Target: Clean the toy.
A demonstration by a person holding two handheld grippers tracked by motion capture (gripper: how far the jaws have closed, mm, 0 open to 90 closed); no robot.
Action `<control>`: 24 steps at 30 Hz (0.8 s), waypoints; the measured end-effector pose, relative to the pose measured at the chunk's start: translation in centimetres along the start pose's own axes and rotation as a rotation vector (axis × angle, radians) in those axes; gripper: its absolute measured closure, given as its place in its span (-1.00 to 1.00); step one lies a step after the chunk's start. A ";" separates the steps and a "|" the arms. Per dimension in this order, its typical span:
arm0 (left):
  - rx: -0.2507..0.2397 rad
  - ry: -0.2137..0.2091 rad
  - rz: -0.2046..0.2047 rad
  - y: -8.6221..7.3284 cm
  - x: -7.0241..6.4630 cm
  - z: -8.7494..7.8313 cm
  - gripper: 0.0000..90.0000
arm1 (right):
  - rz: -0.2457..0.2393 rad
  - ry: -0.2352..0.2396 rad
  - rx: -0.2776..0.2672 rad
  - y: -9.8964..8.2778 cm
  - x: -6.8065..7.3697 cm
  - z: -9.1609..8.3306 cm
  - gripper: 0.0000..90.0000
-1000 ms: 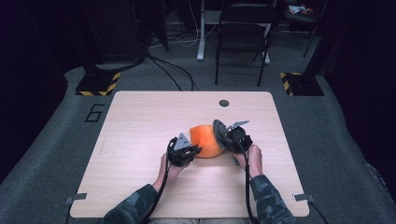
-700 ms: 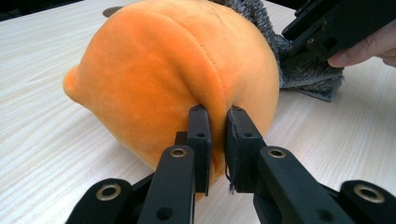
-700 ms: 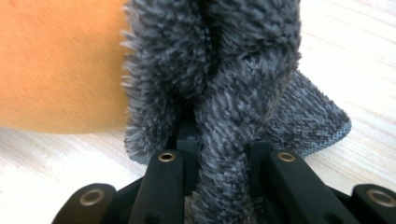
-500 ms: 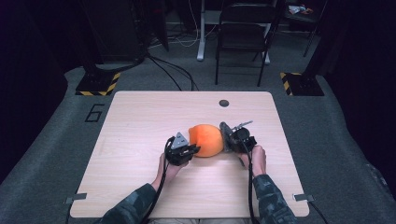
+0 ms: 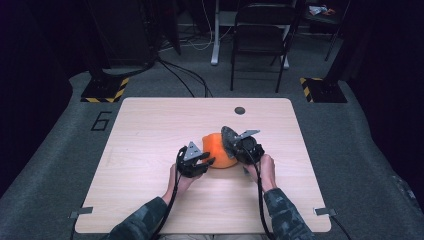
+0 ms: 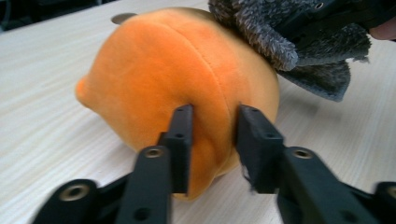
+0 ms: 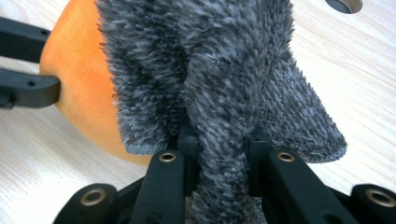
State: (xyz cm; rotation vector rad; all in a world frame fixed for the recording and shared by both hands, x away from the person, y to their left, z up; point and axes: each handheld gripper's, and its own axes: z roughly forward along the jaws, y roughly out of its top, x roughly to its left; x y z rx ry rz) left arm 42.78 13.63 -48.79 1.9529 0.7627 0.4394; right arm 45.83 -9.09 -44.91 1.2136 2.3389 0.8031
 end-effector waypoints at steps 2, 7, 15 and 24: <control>0.006 0.040 0.017 0.1 -0.4 -0.3 0.34 | 0.001 0.004 -0.003 -0.1 -0.1 0.1 0.66; 0.041 0.055 0.024 -0.5 -0.6 0.7 0.23 | 0.010 0.012 0.003 -0.1 -0.2 0.2 0.66; 0.022 0.074 0.054 -0.4 -0.6 0.8 0.78 | -0.009 -0.021 -0.030 0.4 0.1 -0.8 0.67; -0.019 0.012 0.079 0.7 -1.4 -0.2 0.85 | -0.099 -0.013 -0.124 2.4 3.6 -3.4 0.67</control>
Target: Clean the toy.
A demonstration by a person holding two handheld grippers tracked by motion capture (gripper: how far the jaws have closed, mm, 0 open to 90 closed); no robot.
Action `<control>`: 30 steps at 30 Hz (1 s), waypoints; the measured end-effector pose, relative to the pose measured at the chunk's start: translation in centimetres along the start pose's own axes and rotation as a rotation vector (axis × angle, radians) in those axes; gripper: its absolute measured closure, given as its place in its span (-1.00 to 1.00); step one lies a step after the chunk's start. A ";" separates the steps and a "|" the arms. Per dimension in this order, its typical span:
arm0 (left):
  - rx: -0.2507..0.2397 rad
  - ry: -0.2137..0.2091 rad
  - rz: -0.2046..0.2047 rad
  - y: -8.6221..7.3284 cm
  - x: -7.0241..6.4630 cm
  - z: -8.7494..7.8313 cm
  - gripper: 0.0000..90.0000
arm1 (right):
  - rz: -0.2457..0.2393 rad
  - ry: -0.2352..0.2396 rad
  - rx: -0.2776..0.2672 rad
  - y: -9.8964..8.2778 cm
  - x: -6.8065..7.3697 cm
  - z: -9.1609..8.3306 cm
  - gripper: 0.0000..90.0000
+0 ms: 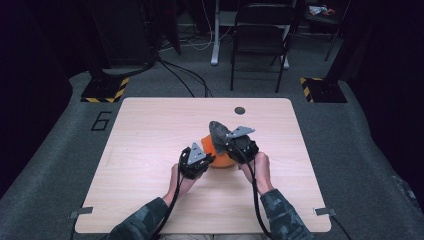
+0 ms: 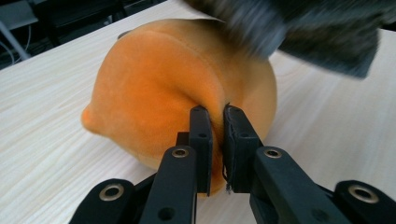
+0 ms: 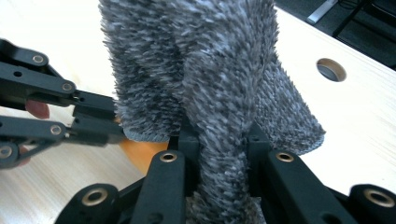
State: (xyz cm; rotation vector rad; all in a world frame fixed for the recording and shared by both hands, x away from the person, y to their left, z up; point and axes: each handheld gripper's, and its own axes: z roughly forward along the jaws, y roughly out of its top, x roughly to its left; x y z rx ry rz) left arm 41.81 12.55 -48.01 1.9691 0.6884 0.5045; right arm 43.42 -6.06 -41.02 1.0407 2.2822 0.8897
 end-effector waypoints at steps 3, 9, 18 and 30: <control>0.007 -0.004 -0.004 -0.2 0.1 0.3 0.84 | -0.022 -0.024 0.016 -0.6 0.2 1.4 0.66; 0.020 -0.010 -0.006 -0.5 0.5 0.4 0.83 | -0.038 -0.098 0.068 -1.4 -0.5 2.2 0.66; 0.016 -0.023 -0.027 -0.9 1.0 0.6 0.81 | 0.112 -0.066 0.203 -4.8 -5.0 4.6 0.66; 0.011 -0.035 -0.046 -1.1 1.4 0.4 0.79 | 0.185 -0.029 0.204 -5.1 -6.9 4.1 0.66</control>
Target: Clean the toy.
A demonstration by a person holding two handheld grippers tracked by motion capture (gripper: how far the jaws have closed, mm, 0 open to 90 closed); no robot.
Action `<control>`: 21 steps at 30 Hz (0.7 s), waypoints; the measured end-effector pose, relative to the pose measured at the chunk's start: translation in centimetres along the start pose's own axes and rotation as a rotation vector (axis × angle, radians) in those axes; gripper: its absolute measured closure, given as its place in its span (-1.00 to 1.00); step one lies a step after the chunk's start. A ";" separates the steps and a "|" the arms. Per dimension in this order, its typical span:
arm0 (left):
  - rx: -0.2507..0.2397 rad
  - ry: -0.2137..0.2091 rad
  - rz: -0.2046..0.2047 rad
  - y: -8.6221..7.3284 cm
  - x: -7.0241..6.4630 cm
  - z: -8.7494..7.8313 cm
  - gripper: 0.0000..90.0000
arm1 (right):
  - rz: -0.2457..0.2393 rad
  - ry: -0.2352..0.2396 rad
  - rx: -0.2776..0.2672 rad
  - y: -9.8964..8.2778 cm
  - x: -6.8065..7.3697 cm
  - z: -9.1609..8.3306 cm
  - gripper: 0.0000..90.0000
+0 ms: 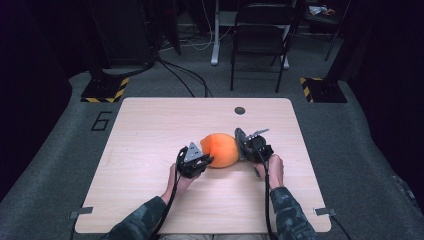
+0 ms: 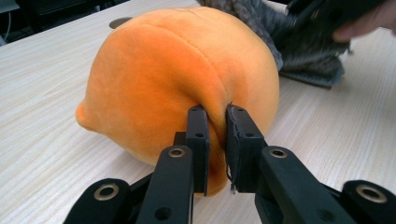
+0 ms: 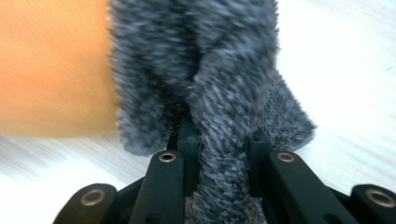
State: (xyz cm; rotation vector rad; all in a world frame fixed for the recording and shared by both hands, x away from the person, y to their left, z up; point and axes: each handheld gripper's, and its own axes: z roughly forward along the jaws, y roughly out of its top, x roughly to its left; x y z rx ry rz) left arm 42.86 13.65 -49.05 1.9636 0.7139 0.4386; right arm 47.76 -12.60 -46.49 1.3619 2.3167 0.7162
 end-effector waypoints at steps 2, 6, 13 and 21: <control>-0.002 0.001 0.009 0.0 -0.1 0.0 0.78 | 0.001 0.015 -0.062 0.8 0.4 -1.9 0.66; -0.003 -0.002 0.021 0.1 -0.3 0.1 0.78 | -0.044 0.035 -0.132 1.8 1.9 -3.8 0.66; 0.011 -0.001 0.080 0.2 -1.1 0.3 0.77 | -0.222 0.059 -0.175 3.1 7.4 -4.8 0.65; 0.014 0.001 0.073 0.1 -0.8 0.2 0.76 | -0.208 -0.020 -0.101 2.5 6.2 -3.0 0.65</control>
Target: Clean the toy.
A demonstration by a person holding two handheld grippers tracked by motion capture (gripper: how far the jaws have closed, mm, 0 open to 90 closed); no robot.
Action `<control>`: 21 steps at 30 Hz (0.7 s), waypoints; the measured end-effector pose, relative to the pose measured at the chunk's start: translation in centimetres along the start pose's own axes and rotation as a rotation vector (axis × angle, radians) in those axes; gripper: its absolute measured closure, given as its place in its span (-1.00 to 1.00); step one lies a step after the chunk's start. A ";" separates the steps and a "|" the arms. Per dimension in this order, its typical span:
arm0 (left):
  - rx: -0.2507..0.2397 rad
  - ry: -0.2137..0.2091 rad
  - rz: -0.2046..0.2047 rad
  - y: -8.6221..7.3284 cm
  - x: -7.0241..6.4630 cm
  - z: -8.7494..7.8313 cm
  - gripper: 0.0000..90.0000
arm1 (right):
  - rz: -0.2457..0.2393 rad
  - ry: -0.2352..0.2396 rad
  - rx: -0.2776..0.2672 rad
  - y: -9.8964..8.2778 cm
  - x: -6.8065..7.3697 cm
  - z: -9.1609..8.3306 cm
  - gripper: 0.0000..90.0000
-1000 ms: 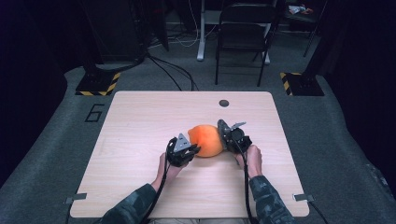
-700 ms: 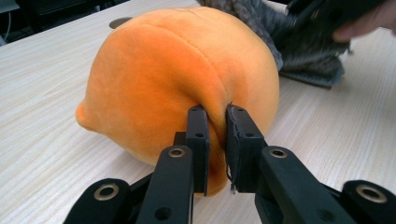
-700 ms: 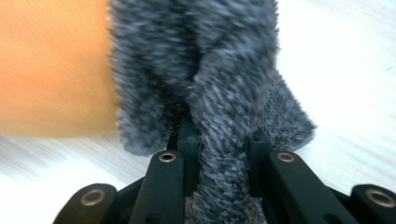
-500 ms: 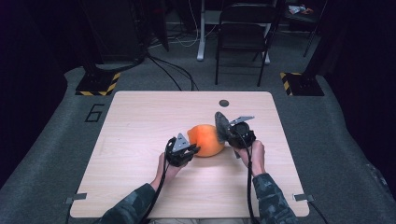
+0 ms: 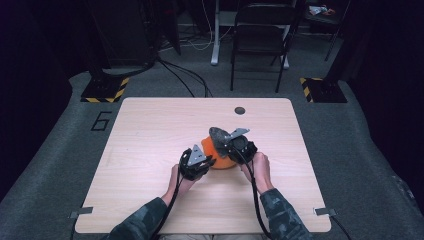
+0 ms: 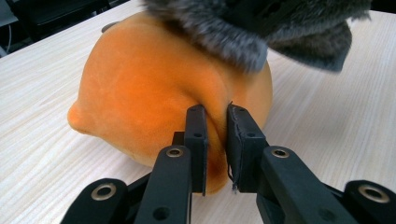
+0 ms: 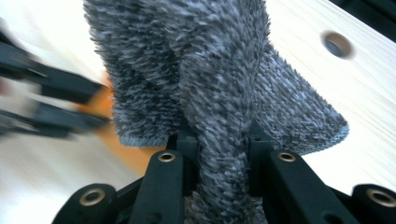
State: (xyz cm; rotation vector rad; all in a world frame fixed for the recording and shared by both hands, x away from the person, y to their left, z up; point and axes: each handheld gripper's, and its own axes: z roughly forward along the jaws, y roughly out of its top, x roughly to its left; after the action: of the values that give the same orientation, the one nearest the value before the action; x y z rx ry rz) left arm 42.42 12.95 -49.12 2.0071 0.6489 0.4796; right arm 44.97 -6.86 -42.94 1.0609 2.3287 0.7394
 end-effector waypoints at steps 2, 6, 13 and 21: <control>-0.001 -0.008 -0.007 0.0 0.0 0.1 0.76 | 0.042 0.009 0.009 -0.7 -1.1 0.5 0.65; -0.001 -0.009 -0.010 -0.1 0.0 0.1 0.76 | 0.126 0.014 0.064 -2.2 -3.1 1.7 0.65; 0.002 -0.015 -0.005 0.0 0.1 0.1 0.76 | 0.215 0.027 0.182 -4.8 -4.7 4.6 0.65; -0.005 -0.015 -0.031 -0.1 0.4 0.0 0.75 | 0.217 -0.004 0.125 -3.9 -5.8 2.3 0.66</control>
State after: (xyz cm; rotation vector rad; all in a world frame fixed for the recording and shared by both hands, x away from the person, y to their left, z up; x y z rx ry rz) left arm 42.73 13.24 -49.17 1.9908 0.6686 0.4470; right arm 47.72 -12.97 -46.00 1.3851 2.3049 0.6759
